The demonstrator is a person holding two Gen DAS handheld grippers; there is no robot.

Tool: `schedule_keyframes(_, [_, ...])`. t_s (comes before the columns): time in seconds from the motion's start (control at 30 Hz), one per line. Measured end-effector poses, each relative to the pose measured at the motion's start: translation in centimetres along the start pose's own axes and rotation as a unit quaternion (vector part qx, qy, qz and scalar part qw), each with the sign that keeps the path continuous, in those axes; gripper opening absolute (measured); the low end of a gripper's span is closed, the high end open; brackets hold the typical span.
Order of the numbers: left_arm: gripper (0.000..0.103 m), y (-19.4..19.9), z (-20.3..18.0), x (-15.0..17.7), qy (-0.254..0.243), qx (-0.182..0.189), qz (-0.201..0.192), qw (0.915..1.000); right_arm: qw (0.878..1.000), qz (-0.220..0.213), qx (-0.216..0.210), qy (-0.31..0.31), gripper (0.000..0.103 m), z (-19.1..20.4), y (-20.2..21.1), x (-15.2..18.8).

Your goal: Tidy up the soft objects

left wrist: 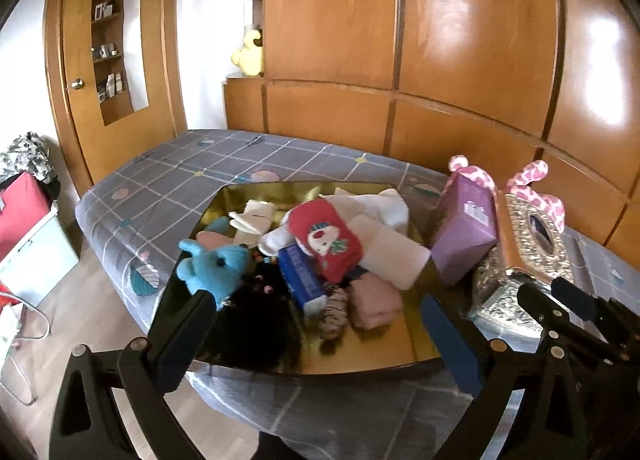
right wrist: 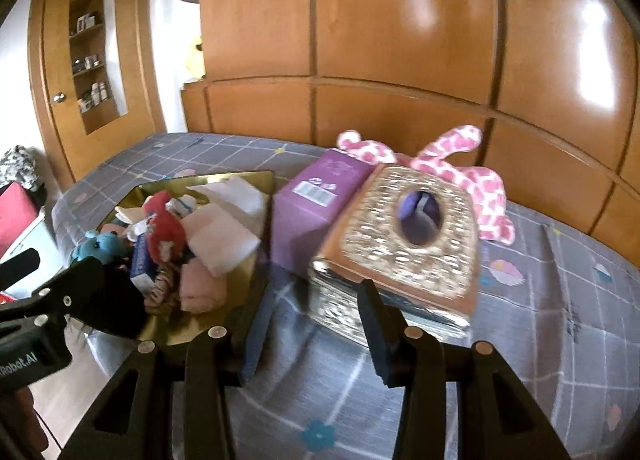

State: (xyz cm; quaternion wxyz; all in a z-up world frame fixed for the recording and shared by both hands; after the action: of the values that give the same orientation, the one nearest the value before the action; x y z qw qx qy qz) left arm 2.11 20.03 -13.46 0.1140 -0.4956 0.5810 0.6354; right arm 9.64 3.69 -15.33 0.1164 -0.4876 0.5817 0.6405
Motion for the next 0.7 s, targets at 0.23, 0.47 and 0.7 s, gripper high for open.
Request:
schedule_keyframes(0.23, [0.103,0.3,-1.4,0.9,-0.014,0.006,0.003,0.9999,1.000,-0.003,0.022,-0.019,0.044,-1.8,0.7,1.1])
schedule_keyframes(0.47, [0.103,0.1,-1.5,1.2,-0.015,0.005,0.009,0.9998,1.000,-0.004,0.025,-0.015,0.044,-1.6,0.8,1.1])
schedule_keyframes(0.7, [0.103,0.1,-1.3,1.2,-0.010,0.006,0.012,0.9999,1.000,-0.006,0.025,-0.005,0.044,-1.0,1.0,1.1])
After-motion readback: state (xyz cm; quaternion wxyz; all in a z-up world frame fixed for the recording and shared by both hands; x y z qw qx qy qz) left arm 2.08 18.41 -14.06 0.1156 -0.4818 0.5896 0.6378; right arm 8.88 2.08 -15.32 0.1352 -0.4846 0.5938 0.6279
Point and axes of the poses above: each gripper's, at about its wrist camera, not at the fingertips, and y roughly against the way its jaws point, z to its left, x to its underside, the point moved 9 cm from there along -y, roughly the way its jaws point, and after that the axes turned 10 degrees about y, right-handed, at the moved point
